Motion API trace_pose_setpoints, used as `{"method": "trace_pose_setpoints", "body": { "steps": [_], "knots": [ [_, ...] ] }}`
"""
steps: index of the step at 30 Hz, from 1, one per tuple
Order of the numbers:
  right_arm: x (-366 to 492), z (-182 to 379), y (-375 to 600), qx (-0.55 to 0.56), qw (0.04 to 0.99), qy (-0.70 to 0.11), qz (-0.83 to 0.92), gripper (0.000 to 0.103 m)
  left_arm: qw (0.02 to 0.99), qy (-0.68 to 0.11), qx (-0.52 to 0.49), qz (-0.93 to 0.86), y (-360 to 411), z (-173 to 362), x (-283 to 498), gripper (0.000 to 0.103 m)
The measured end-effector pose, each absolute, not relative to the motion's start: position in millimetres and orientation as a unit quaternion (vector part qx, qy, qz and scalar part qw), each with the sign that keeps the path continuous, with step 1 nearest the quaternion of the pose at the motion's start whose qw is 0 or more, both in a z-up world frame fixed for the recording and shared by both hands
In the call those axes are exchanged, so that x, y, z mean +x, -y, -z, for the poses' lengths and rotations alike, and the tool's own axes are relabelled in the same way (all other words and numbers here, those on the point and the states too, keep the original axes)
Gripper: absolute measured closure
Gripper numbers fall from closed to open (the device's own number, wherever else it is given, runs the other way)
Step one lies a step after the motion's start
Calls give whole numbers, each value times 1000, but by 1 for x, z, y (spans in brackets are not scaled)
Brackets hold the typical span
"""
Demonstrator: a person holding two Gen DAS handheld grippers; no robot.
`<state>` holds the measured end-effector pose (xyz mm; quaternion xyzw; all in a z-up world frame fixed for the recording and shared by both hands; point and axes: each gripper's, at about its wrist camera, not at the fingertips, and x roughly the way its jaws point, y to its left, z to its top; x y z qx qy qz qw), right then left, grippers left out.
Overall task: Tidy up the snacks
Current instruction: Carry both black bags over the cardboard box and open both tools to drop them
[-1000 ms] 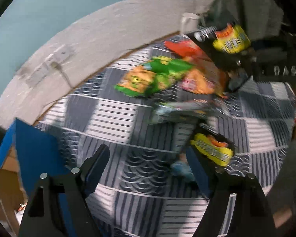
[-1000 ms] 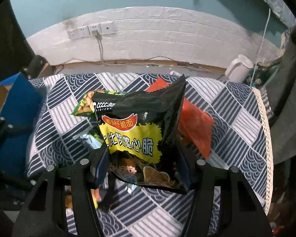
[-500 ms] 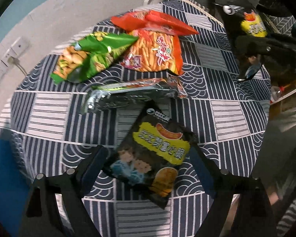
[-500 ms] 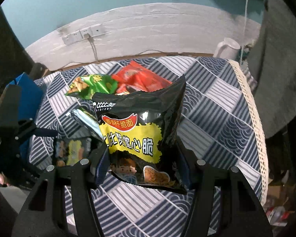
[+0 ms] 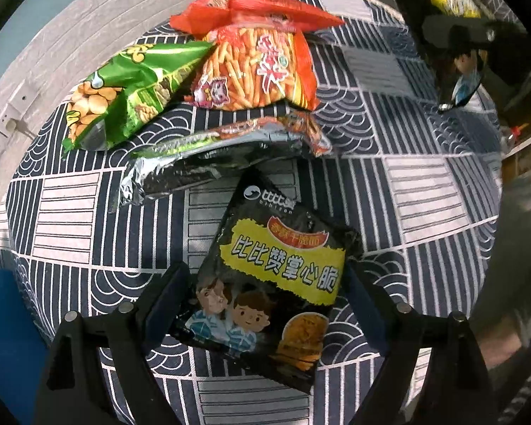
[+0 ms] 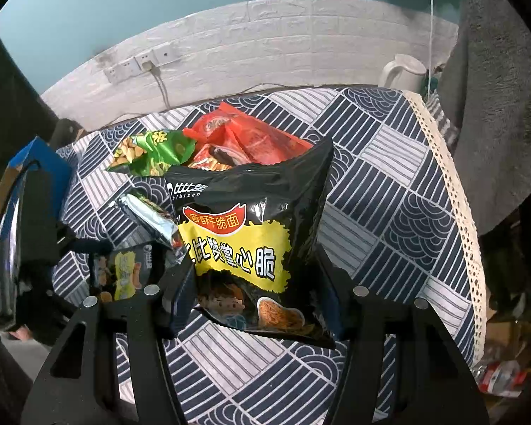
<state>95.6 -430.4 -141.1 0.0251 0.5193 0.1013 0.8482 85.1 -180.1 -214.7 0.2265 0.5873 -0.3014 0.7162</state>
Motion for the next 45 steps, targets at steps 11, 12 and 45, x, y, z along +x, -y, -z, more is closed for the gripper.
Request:
{"method": "trace_pose_setpoints", "body": {
  "steps": [11,12,45],
  "knots": [
    [96,140,422,17,847,-521,-106,44,727,-583,234,277,189,222,62,36],
    [96,139,422,17,847,-520,-106,44,729,-581,235,274,188,221,60,36],
    [71,73,359,-16,870,-467,-156,44,865,-475,116,108,44,67,56,36]
  ]
}}
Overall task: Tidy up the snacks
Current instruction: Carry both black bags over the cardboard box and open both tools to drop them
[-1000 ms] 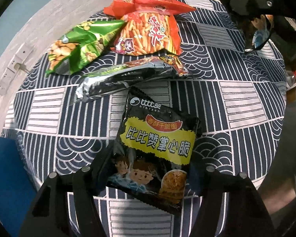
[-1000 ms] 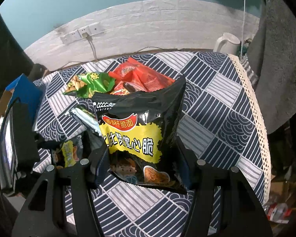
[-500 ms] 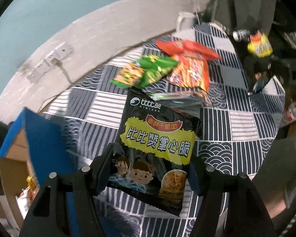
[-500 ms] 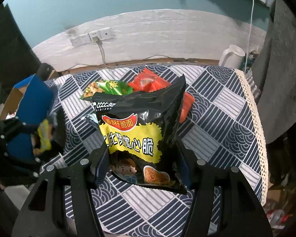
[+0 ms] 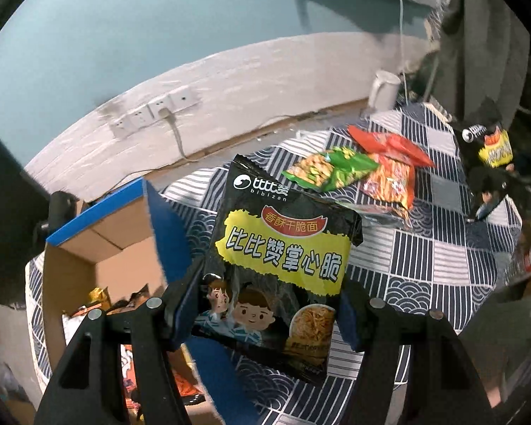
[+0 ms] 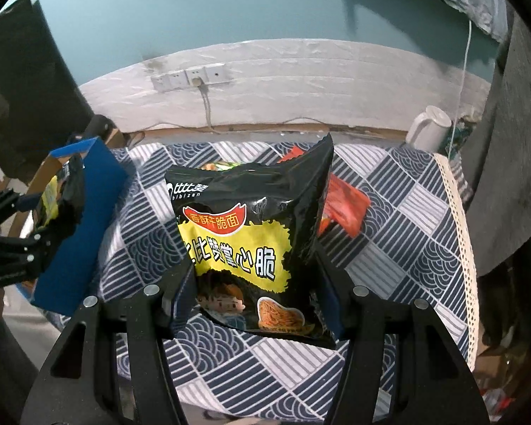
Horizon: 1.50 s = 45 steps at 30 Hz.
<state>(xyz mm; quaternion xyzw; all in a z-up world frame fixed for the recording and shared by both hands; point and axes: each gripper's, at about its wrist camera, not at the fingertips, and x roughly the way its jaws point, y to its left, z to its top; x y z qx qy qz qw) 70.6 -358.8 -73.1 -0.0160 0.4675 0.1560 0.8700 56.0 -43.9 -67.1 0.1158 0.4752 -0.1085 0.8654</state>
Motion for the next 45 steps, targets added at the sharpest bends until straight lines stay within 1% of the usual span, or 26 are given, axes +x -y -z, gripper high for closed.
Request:
{"method": "trace_pose_setpoints", "body": {
  "steps": [12,25,45],
  "knots": [
    [70,53,321,-29,873,-451,-181,44,882,-457,88,79,5,47,49,36],
    [75,32,249,-55,871,-431,-230,44,895,-442,33,43,-57,34,42,36],
    [82,42,122,-89,839,-447,-298,44,891,-446,-84,-30,-182,46,30,36]
  ]
}}
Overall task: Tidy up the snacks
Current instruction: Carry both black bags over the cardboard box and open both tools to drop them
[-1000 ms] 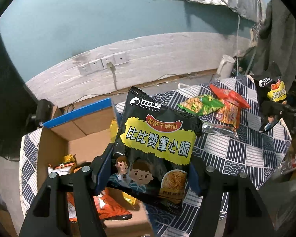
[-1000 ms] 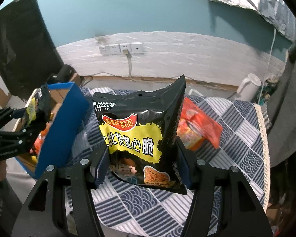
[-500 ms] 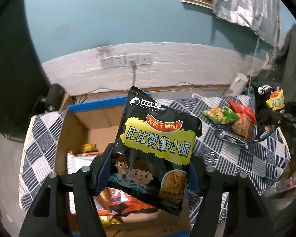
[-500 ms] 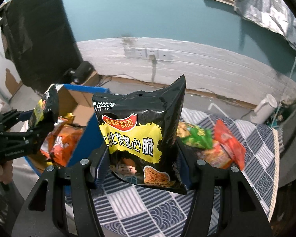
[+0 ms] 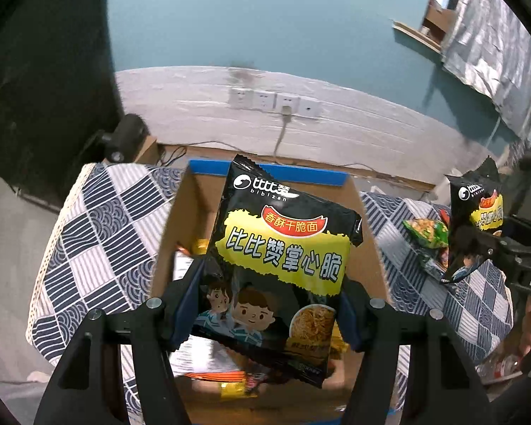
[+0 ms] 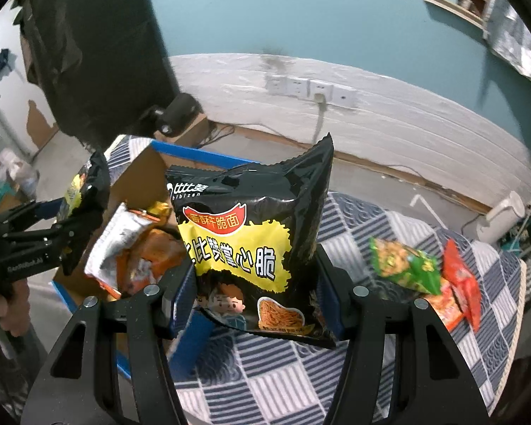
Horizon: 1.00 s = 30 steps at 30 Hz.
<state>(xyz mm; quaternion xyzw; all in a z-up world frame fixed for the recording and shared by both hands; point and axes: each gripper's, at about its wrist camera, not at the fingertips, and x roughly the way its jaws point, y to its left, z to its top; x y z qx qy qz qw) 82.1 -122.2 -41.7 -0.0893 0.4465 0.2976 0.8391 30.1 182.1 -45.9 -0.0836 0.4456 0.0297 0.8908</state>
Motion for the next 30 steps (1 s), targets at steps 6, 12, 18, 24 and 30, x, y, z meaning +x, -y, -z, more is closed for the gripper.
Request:
{"method": "trace_pose_setpoints", "body": {
  "steps": [6,12,18,24,30],
  "knots": [
    [81,54,84,-104,824,-456,-319,44,884,-453,-107,-42,-207,58,26,36],
    [79,65,56,-117,811,-467,-332,44,879,-459,-121,-50,-222,64,22,36],
    [76,72,35,-119,797,-479,-348,43,876,-459,-137,-59,-230,68,20,36],
    [75,73,32,-114,797,-482,-346,29,871,-463,-150,-65,-229,68,21,30],
    [76,63,41,-104,806,-473,-341,25,877,-452,-146,-66,-225,63,21,23]
  ]
}}
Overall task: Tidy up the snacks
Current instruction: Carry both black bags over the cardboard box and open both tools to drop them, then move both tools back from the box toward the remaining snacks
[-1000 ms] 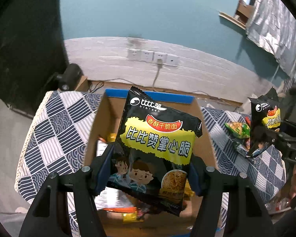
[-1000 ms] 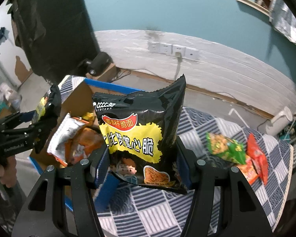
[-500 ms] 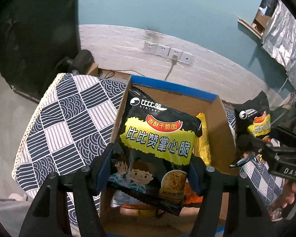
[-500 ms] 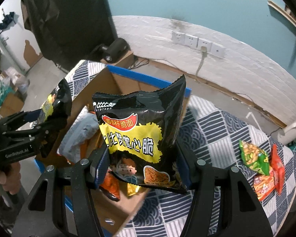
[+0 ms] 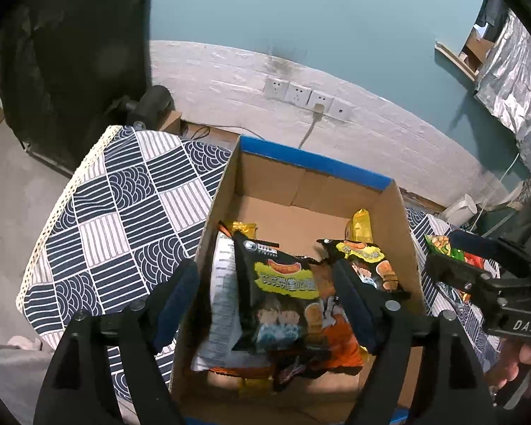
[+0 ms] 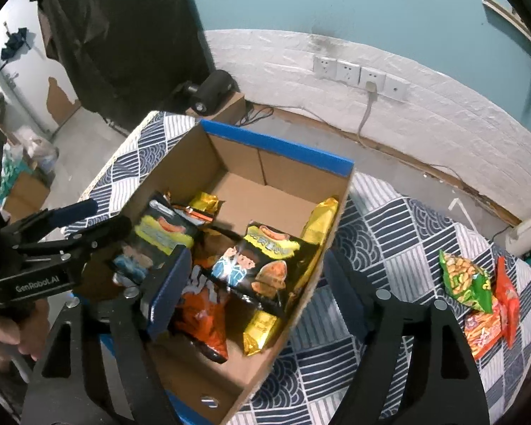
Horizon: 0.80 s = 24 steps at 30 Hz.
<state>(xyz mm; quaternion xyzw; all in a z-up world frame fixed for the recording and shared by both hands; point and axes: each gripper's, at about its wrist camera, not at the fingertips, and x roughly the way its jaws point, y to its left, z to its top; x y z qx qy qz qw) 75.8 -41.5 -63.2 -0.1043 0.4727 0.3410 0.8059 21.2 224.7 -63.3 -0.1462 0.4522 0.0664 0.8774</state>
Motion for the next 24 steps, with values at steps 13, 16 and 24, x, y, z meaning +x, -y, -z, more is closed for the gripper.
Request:
{"method": "trace_pose_setpoints", "body": {
  "steps": [13,16,24],
  "knots": [
    [82,59,88,-92,817,-475,-314,25,880,-458,-119,-36,-189,60,29,23],
    [82,59,101,-91,821,-473,-306,25,880,-461,-108,-26,-175,59,32,23],
    [84,64,139,-79,828,-477,-285,25,883,-461,-84,5,-135,54,40,23]
  ]
}}
